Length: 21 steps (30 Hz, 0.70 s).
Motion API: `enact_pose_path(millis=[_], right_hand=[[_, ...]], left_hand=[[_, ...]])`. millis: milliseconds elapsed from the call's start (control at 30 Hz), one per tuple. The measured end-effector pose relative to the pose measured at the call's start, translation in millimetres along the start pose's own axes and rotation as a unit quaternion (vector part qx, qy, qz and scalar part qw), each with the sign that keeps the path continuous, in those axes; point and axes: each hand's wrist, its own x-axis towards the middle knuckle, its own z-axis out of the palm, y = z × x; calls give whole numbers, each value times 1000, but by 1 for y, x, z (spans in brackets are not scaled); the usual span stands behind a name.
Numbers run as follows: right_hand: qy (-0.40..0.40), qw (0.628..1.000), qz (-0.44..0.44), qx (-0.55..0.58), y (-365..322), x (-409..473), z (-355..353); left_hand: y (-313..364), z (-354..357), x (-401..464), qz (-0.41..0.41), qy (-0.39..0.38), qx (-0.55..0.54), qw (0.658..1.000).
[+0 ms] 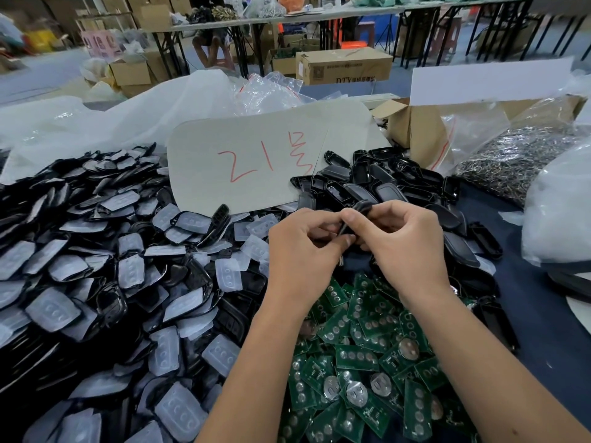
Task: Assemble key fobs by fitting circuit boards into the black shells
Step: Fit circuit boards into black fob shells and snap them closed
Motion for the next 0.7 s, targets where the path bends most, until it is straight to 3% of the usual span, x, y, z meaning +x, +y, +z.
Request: enact_pose_path(millis=[133, 300, 500, 700], right_hand=[[-82, 996, -15, 3, 4, 4, -7], [-208, 973, -103, 16, 5, 13, -22], [-187, 976, -106, 34, 4, 11, -20], [-168, 975, -98, 111, 2, 11, -18]], left_hand=[[1, -5, 1, -42, -17, -61, 997], [-3, -18, 5, -96, -50, -119, 987], [-5, -24, 7, -85, -70, -105, 988], [-6, -25, 6, -84, -56, -175, 979]])
